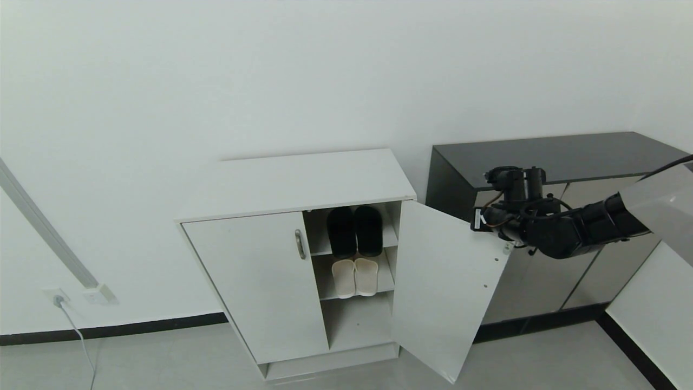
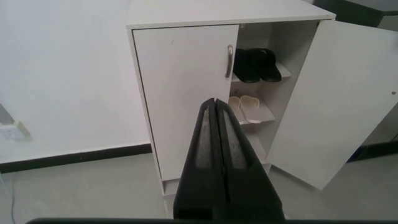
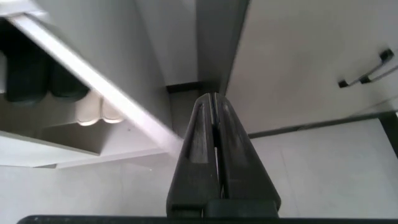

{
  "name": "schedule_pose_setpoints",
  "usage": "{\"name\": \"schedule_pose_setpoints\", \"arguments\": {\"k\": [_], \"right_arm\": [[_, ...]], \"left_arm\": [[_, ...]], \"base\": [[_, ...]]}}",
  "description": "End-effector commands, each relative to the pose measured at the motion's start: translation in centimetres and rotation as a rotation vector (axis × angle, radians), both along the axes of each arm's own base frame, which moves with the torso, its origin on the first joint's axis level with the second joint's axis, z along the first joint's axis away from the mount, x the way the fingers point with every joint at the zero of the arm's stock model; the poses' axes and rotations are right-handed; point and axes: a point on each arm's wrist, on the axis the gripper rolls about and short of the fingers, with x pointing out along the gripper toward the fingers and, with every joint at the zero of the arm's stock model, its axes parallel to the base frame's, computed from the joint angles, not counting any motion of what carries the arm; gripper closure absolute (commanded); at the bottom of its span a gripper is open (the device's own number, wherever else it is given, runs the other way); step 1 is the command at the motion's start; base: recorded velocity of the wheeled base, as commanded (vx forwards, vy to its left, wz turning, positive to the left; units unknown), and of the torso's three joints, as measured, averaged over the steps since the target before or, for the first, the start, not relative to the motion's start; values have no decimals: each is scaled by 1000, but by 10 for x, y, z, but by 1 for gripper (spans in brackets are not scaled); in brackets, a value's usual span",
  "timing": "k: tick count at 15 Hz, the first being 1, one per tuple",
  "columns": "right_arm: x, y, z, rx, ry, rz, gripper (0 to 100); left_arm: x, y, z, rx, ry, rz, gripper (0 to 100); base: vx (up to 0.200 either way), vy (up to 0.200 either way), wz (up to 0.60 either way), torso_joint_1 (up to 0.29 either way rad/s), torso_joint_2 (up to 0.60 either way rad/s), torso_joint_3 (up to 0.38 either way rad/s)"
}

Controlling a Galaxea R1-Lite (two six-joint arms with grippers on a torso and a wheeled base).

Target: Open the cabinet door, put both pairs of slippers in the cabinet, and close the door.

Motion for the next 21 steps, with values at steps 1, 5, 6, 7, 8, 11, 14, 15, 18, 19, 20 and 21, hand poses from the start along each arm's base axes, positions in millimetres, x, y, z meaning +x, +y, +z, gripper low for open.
{"name": "schedule_pose_setpoints", "arguments": {"k": [1,5,6,7,8,11,14,15,18,19,20,21], "right_arm": [[2,-1,-5,-4,11,-4,100],[1,0,-7,-4,17,-1,100],[0,1,-6,-4,17,0,100],[-2,3,-7,-8,32,8,100],[-5,5,-8,-11,39,14,100],[-17,20,-9,-15,54,53,100],[-35,42,-9,-21,66,114,100],[-44,52,-10,-24,76,144,100],[-62,71,-9,-5,86,194,100],[-72,81,-7,1,89,224,100],[-78,87,-6,9,89,242,100],[-85,93,-4,17,90,260,100]], "left_arm": [[0,0,0,0,1,0,100],[0,0,0,0,1,0,100],[0,0,0,0,1,0,100],[0,0,0,0,0,0,100],[0,0,0,0,0,0,100],[0,0,0,0,1,0,100],[0,0,0,0,0,0,100],[0,0,0,0,1,0,100],[0,0,0,0,0,0,100],[0,0,0,0,0,0,100],[0,0,0,0,1,0,100],[0,0,0,0,1,0,100]], "base": [[0,0,0,0,0,0],[0,0,0,0,0,0],[0,0,0,0,0,0],[0,0,0,0,0,0],[0,0,0,0,0,0],[0,0,0,0,0,0],[0,0,0,0,0,0],[0,0,0,0,0,0],[0,0,0,0,0,0],[0,0,0,0,0,0],[0,0,0,0,0,0],[0,0,0,0,0,0]]}}
